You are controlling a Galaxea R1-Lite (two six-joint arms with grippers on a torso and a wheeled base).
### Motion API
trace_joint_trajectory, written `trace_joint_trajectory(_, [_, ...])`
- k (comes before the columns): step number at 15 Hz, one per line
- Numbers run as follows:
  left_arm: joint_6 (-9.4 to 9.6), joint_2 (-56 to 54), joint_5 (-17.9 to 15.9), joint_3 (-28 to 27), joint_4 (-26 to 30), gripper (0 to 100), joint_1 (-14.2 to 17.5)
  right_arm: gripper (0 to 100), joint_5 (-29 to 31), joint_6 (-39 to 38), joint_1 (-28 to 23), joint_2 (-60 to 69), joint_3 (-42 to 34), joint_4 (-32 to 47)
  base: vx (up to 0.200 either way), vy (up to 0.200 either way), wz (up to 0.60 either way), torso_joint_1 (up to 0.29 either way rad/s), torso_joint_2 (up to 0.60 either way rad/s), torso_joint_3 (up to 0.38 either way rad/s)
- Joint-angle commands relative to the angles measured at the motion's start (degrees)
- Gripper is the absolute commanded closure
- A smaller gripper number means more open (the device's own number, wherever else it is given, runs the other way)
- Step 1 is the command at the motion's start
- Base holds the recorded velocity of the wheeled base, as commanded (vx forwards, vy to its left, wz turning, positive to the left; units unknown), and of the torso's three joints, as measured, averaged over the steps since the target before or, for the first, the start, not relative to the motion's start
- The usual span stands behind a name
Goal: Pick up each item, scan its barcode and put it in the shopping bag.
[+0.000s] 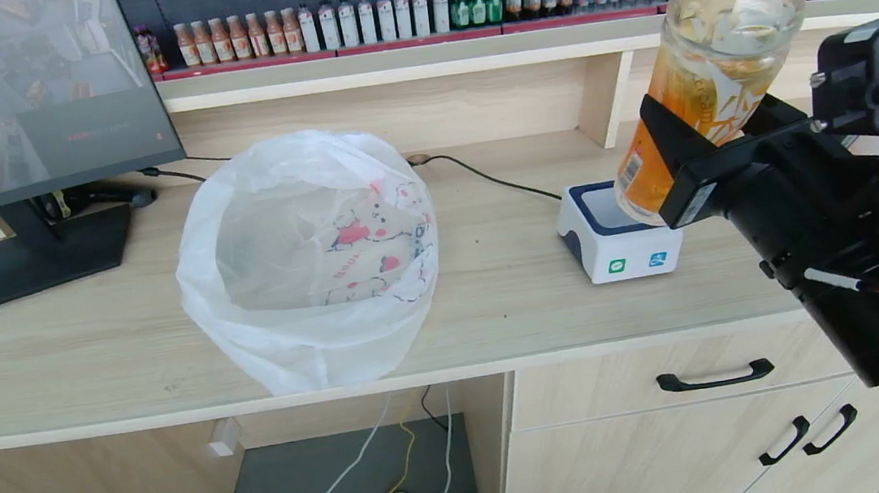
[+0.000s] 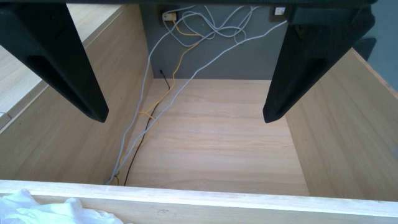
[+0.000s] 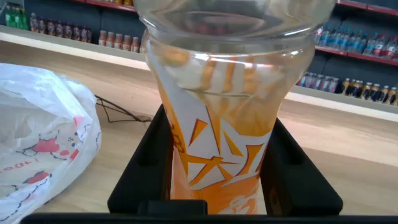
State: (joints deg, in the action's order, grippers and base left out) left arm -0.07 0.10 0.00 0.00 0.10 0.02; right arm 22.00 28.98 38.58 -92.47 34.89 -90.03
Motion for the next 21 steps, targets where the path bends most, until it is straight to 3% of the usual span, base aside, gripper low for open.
trace_joint_trajectory(1, [-0.01, 0.0, 0.0, 0.0, 0.0, 0, 0.0, 100, -1.7, 2.9, -1.4, -0.5, 1.6, 0.0, 0.0, 0.0, 0.0, 0.0, 0.0, 0.0])
trace_joint_trajectory(7, [-0.01, 0.0, 0.0, 0.0, 0.0, 0, 0.1, 100, -11.2, 9.6, -4.0, -2.4, 5.0, 1.0, 0.0, 0.0, 0.0, 0.0, 0.0, 0.0])
trace_joint_trajectory(9, [-0.01, 0.0, 0.0, 0.0, 0.0, 0, 0.0, 100, -18.0, 14.7, -6.6, -0.5, 6.0, 4.8, 0.0, 0.0, 0.0, 0.0, 0.0, 0.0])
trace_joint_trajectory(14, [-0.01, 0.0, 0.0, 0.0, 0.0, 0, 0.0, 100, -28.1, 23.4, -9.5, 1.4, 13.5, 18.4, 0.0, 0.0, 0.0, 0.0, 0.0, 0.0])
trace_joint_trajectory(21, [-0.01, 0.0, 0.0, 0.0, 0.0, 0, 0.0, 100, -40.5, 28.5, -16.7, 1.2, 9.3, 18.7, 0.0, 0.0, 0.0, 0.0, 0.0, 0.0])
